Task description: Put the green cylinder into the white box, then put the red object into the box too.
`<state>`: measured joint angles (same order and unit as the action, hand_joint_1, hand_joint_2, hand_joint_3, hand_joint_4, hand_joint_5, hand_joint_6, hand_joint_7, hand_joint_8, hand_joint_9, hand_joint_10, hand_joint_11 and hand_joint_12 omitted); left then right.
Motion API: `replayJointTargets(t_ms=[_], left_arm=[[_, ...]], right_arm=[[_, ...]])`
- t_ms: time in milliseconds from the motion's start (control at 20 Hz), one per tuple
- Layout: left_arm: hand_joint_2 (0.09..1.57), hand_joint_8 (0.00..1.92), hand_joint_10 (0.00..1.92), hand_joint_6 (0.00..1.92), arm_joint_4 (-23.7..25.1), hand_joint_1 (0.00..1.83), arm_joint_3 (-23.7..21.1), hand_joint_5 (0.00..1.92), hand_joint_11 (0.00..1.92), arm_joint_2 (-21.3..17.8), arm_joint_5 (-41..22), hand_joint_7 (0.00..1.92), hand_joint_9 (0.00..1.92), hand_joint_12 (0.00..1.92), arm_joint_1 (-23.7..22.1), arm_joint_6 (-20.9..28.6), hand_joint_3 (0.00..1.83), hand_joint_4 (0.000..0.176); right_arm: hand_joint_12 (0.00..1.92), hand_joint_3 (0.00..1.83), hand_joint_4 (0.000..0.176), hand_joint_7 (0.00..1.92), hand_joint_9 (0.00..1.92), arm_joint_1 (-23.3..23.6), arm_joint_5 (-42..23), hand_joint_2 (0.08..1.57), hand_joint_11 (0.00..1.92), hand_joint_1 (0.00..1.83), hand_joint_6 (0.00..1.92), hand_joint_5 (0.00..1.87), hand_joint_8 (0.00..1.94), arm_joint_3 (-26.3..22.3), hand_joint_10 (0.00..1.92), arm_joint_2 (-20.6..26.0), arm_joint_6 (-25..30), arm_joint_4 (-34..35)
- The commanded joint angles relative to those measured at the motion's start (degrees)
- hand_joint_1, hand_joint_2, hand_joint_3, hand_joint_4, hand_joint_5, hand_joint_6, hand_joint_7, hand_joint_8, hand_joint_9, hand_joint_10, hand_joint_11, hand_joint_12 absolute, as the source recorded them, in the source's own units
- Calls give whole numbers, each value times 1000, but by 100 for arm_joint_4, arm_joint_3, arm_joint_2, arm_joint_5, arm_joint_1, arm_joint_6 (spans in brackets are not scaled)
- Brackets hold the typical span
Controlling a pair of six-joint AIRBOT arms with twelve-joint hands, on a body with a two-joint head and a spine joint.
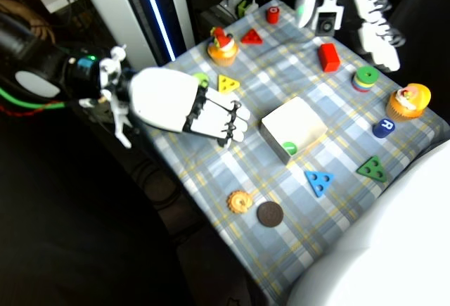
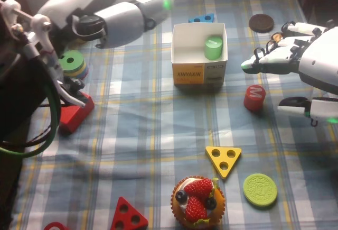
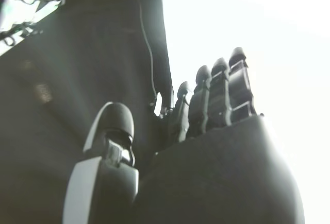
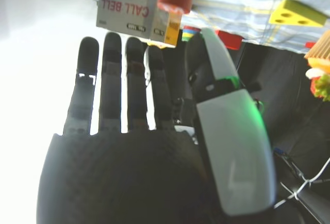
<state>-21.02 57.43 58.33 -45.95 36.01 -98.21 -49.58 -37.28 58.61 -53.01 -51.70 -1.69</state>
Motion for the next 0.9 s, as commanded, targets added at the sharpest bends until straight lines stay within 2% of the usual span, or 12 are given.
replayJointTargets(t_ms=[0, 150, 300, 350, 450, 550, 600, 650, 700, 750, 800, 850], left_arm=[[1381, 1, 2, 4, 130, 437, -4, 89, 0, -27, -755, 60, 17, 124, -40, 39, 0, 42], [1380, 4, 0, 2, 124, 352, -2, 82, 0, -25, -712, 38, 0, 22, -25, 39, 0, 50], [1376, 4, 0, 5, 108, 323, 2, 91, 0, -16, -706, 44, 0, 9, -21, 39, 0, 42], [1360, 5, 0, 8, 104, 302, 6, 102, 0, -15, -703, 51, 0, 6, -22, 39, 0, 53], [1362, 3, 0, 8, 96, 293, 11, 105, 8, -15, -703, 48, 0, 11, -23, 39, 0, 50], [1366, 5, 0, 9, 96, 314, 11, 113, 11, -15, -703, 58, 0, 19, -23, 39, 0, 42], [1367, 4, 0, 9, 93, 317, 12, 114, 10, -15, -703, 59, 0, 20, -23, 39, 0, 42], [1375, 1, 0, 5, 90, 325, 12, 109, 0, -13, -707, 54, 0, 24, -24, 39, 2, 51], [1375, 1, 0, 5, 90, 325, 12, 109, 0, -13, -707, 54, 0, 24, -24, 39, 2, 51], [1375, 0, 0, 3, 88, 336, 12, 119, 0, -13, -710, 62, 0, 82, -23, 39, 0, 52], [1381, 1, 0, 3, 84, 343, 12, 122, 0, -13, -712, 65, 1, 95, -22, 39, 2, 48], [1378, 0, 0, 2, 78, 342, 12, 121, 0, -14, -715, 64, 1, 99, -20, 39, 1, 50]], right_arm=[[1572, 0, 0, 467, 182, 37, -615, 1251, 0, 883, 66, 369, 3, 19, 744, -30, 26, 28], [1749, 0, 0, 460, 138, 71, -580, 1244, 0, 897, 73, 348, 1, 94, 1038, -145, 29, 50], [1684, 0, 0, 474, 95, 127, -529, 1245, 0, 890, 87, 337, 8, 147, 1059, -235, 29, 41], [1519, 0, 0, 486, 118, 144, -503, 1239, 0, 889, 117, 351, 11, 161, 873, -264, 29, 24], [1457, 0, 0, 500, 191, 172, -433, 1232, 0, 885, 114, 372, 10, 196, 713, -330, 29, -11], [1461, 2, 0, 527, 233, 201, -354, 1236, 0, 901, 111, 402, 16, 235, 702, -395, 29, -41], [1413, 1, 0, 553, 227, 207, -329, 1236, 0, 900, 114, 417, 25, 246, 710, -416, 29, -47], [1278, 2, 0, 669, 308, 208, -286, 1257, 0, 947, 168, 594, 47, 267, 623, -454, 29, -55], [1278, 2, 0, 669, 308, 208, -282, 1257, 0, 947, 168, 594, 47, 268, 623, -456, 29, -56], [1650, 8, 0, 743, 461, 208, -237, 1251, 57, 1100, 1148, 682, 1087, 288, 1038, -483, 29, -64], [1782, 2, 0, 772, 534, 208, -217, 1251, 158, 1141, 1299, 697, 1358, 294, 1308, -494, 29, -71], [1832, 0, 0, 781, 561, 208, -210, 1247, 204, 1155, 1296, 720, 1426, 294, 1422, -497, 29, -83]])
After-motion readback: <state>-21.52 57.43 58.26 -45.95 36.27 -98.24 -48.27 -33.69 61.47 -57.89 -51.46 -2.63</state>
